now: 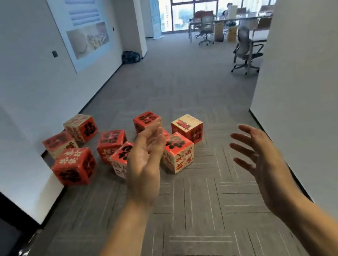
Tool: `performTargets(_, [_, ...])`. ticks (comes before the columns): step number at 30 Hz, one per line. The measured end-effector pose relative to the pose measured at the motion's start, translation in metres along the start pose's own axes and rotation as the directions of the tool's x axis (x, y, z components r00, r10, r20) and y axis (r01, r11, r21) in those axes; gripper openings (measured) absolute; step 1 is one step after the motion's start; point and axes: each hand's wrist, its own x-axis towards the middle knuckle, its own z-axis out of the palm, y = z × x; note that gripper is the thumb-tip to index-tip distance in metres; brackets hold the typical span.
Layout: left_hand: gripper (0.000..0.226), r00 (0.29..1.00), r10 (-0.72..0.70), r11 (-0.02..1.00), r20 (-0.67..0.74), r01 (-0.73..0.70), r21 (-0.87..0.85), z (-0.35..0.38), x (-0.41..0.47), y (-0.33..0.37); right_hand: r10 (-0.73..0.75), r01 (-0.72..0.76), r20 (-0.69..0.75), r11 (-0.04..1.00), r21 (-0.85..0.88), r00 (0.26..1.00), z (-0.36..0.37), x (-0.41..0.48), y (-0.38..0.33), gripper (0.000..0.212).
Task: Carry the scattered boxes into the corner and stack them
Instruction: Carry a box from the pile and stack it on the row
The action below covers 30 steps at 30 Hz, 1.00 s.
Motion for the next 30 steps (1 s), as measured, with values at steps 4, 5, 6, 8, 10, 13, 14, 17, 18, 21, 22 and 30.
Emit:
performTargets(4, [0.053, 0.999, -0.007, 1.000, 0.048, 0.007, 0.006, 0.052, 0.086, -0.048, 0.006, -0.006, -0.033, 1.000, 0.000, 0.999, -0.022, 0.097, 0.022, 0.045])
performTargets(5, [0.052, 0.999, -0.013, 1.000, 0.048, 0.013, 0.009, 0.065, 0.106, -0.061, 0.008, -0.008, -0.037, 1.000, 0.006, 0.999, -0.027, 0.123, 0.029, 0.045])
performTargets(6, [0.051, 0.999, -0.024, 1.000, 0.041, 0.023, 0.012, 0.079, 0.126, -0.073, 0.013, -0.012, -0.040, 1.000, 0.014, 0.999, -0.032, 0.149, 0.035, 0.045])
performTargets(8, [0.049, 0.999, -0.029, 0.999, 0.015, 0.029, 0.025, 0.104, 0.167, -0.092, 0.014, -0.013, -0.027, 1.000, 0.023, 1.000, -0.041, 0.204, 0.041, 0.046])
performTargets(10, [0.050, 0.999, -0.032, 0.998, -0.002, 0.032, 0.049, 0.129, 0.211, -0.104, 0.019, -0.018, -0.027, 0.999, 0.028, 0.999, -0.051, 0.257, 0.040, 0.050])
performTargets(13, [0.059, 0.999, -0.003, 0.998, -0.034, 0.005, 0.063, 0.161, 0.279, -0.115, 0.008, -0.007, -0.020, 0.999, 0.039, 1.000, -0.064, 0.336, 0.032, 0.052])
performTargets(14, [0.057, 0.999, -0.005, 0.998, -0.044, 0.008, 0.065, 0.171, 0.300, -0.119, 0.011, -0.010, -0.013, 0.999, 0.040, 1.000, -0.068, 0.359, 0.030, 0.050])
performTargets(17, [0.056, 0.999, -0.004, 0.997, -0.052, 0.008, 0.070, 0.201, 0.361, -0.140, 0.000, 0.001, -0.011, 0.999, 0.039, 1.000, -0.078, 0.427, 0.032, 0.050])
performTargets(18, [0.058, 0.999, -0.009, 0.997, -0.049, 0.012, 0.074, 0.211, 0.381, -0.151, 0.007, -0.007, -0.020, 0.999, 0.042, 1.000, -0.080, 0.450, 0.037, 0.050])
performTargets(21, [0.054, 0.998, -0.047, 0.996, -0.036, 0.049, 0.068, 0.238, 0.436, -0.191, 0.043, -0.042, -0.032, 0.998, 0.038, 0.999, -0.081, 0.519, 0.057, 0.050])
performTargets(22, [0.050, 0.998, -0.061, 0.996, -0.032, 0.063, 0.057, 0.245, 0.455, -0.207, 0.048, -0.047, -0.029, 0.999, 0.028, 0.998, -0.080, 0.544, 0.065, 0.050])
performTargets(30, [0.041, 0.988, -0.148, 0.989, -0.054, 0.147, -0.019, 0.307, 0.642, -0.335, 0.044, -0.047, -0.039, 0.996, -0.071, 0.998, -0.080, 0.748, 0.100, 0.088])
